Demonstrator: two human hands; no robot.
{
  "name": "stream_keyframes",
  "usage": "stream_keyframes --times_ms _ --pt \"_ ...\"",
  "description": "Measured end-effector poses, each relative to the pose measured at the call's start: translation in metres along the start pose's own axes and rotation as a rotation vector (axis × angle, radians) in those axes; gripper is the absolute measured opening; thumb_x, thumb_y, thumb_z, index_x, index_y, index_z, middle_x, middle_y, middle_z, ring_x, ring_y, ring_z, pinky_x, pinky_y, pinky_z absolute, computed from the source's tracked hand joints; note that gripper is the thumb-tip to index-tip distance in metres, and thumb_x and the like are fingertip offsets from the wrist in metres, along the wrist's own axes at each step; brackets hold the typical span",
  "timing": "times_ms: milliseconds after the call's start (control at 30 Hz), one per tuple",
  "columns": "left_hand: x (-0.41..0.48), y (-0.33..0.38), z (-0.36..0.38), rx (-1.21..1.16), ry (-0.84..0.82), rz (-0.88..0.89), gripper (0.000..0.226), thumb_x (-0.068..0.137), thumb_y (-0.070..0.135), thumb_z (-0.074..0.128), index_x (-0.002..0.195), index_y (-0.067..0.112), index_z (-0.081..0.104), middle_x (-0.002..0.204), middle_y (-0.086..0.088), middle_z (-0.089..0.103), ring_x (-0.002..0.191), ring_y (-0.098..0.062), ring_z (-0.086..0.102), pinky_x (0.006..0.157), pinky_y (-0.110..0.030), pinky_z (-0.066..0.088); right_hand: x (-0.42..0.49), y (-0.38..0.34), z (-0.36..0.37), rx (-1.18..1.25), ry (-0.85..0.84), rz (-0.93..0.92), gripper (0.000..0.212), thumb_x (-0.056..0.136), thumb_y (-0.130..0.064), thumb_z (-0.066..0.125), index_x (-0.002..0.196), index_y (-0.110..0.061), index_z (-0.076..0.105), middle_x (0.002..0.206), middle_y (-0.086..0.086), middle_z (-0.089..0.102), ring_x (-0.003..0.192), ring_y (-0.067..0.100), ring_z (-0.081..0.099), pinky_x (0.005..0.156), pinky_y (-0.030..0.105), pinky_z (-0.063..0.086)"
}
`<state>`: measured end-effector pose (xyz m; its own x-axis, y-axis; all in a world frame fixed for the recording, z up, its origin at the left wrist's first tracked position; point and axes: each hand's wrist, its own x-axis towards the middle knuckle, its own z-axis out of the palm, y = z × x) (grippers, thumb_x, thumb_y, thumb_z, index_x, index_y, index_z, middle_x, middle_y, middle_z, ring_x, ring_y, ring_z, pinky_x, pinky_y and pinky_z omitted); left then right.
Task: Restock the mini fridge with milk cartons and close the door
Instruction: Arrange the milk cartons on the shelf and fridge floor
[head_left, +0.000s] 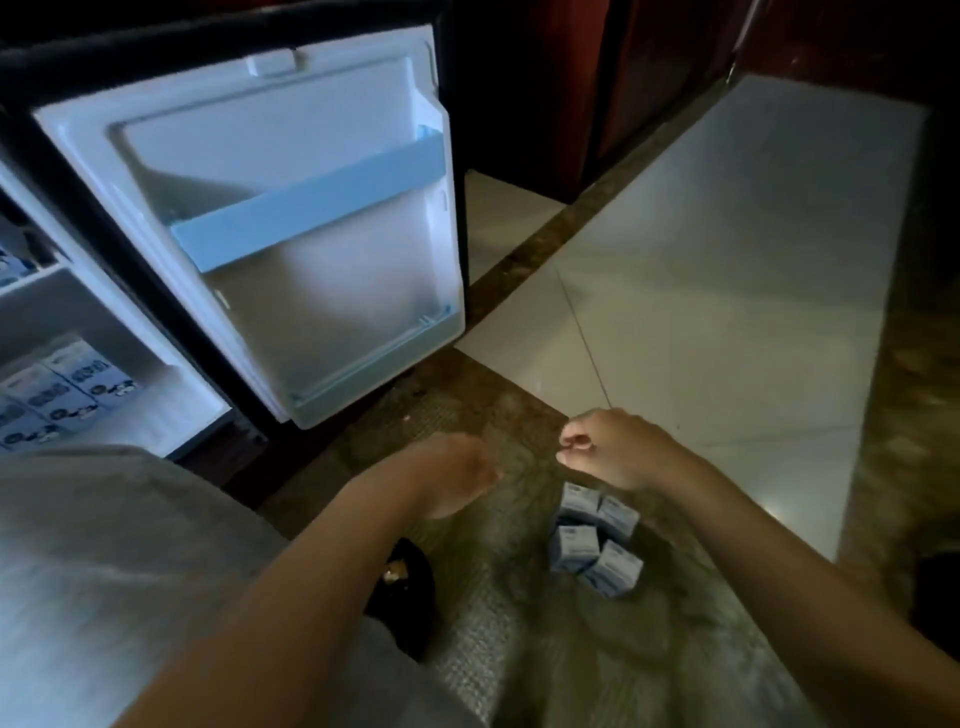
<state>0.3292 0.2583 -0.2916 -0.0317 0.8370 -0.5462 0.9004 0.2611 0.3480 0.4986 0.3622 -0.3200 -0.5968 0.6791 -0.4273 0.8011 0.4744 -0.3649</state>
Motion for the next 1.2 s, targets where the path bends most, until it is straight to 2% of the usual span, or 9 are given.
stream_keyframes --times_ms 167,233,333,533,733,867,967,1100,1200 --pt "0.033 0.011 0.053 -0.039 -0.13 -0.026 0.044 0.099 0.035 0.036 0.135 0.01 0.043 0.138 -0.011 0.047 0.121 -0.027 0.048 0.093 -0.031 0.039 -0.006 0.049 0.06 0.03 -0.043 0.109 0.032 0.092 -0.033 0.056 0.111 -0.01 0.063 0.1 0.001 0.062 0.089 0.018 0.058 0.068 0.023 0.043" --pt "0.041 0.017 0.067 -0.075 -0.127 0.002 0.044 0.1 0.03 0.037 0.138 0.009 0.041 0.141 -0.01 0.045 0.125 -0.026 0.045 0.097 -0.028 0.038 -0.004 0.068 0.092 -0.01 -0.043 0.134 0.032 0.089 -0.035 0.058 0.115 -0.017 0.063 0.111 0.002 0.065 0.092 0.017 0.06 0.077 0.026 0.05" --pt "0.051 0.017 0.09 -0.097 -0.143 0.033 0.043 0.099 0.026 0.04 0.139 0.01 0.039 0.142 -0.01 0.043 0.127 -0.025 0.043 0.101 -0.028 0.037 -0.002 0.09 0.129 -0.013 0.032 0.156 0.045 0.085 -0.039 0.061 0.129 -0.029 0.054 0.13 0.0 0.059 0.11 0.018 0.058 0.088 0.032 0.052" --pt "0.07 0.006 0.129 -0.105 -0.244 -0.003 0.041 0.098 0.03 0.042 0.132 0.007 0.048 0.133 -0.013 0.051 0.12 -0.028 0.05 0.102 -0.039 0.042 0.002 0.09 0.159 0.061 0.063 0.299 0.061 0.087 -0.037 0.059 0.141 -0.026 0.033 0.141 0.007 0.047 0.123 0.028 0.05 0.098 0.045 0.046" --pt "0.079 -0.005 0.149 -0.186 -0.247 -0.016 0.035 0.096 0.028 0.047 0.122 0.007 0.056 0.126 -0.014 0.056 0.116 -0.028 0.052 0.102 -0.039 0.042 0.012 0.091 0.183 0.003 0.021 0.272 0.068 0.094 -0.034 0.05 0.15 -0.024 0.013 0.152 0.008 0.027 0.135 0.029 0.033 0.103 0.043 0.041" --pt "0.083 -0.006 0.155 -0.159 -0.304 -0.037 0.039 0.096 0.032 0.045 0.124 0.007 0.054 0.13 -0.013 0.052 0.121 -0.027 0.048 0.106 -0.037 0.037 0.014 0.096 0.187 0.014 0.083 0.261 0.061 0.095 -0.035 0.048 0.148 -0.022 0.021 0.15 0.007 0.033 0.133 0.026 0.037 0.101 0.039 0.041" --pt "0.09 -0.007 0.162 -0.122 -0.309 -0.065 0.041 0.094 0.035 0.049 0.125 0.008 0.052 0.129 -0.013 0.053 0.118 -0.026 0.05 0.103 -0.039 0.041 0.014 0.099 0.186 0.048 0.117 0.233 0.056 0.092 -0.034 0.054 0.142 -0.017 0.035 0.14 0.009 0.046 0.125 0.028 0.047 0.093 0.04 0.045" --pt "0.095 -0.002 0.17 -0.06 -0.186 -0.064 0.061 0.092 0.032 0.052 0.144 0.015 0.026 0.139 -0.011 0.042 0.127 -0.027 0.042 0.104 -0.037 0.037 0.009 0.1 0.194 0.044 0.188 0.148 0.048 0.075 -0.028 0.073 0.117 -0.006 0.061 0.106 0.018 0.067 0.088 0.036 0.067 0.064 0.042 0.054" --pt "0.102 0.0 0.174 0.1 -0.096 -0.001 0.072 0.09 0.031 0.055 0.147 0.015 0.013 0.147 -0.009 0.031 0.132 -0.028 0.034 0.105 -0.04 0.035 0.009 0.091 0.197 0.033 0.158 0.122 0.045 0.083 -0.031 0.067 0.124 -0.015 0.055 0.118 0.008 0.063 0.1 0.03 0.063 0.075 0.039 0.052"
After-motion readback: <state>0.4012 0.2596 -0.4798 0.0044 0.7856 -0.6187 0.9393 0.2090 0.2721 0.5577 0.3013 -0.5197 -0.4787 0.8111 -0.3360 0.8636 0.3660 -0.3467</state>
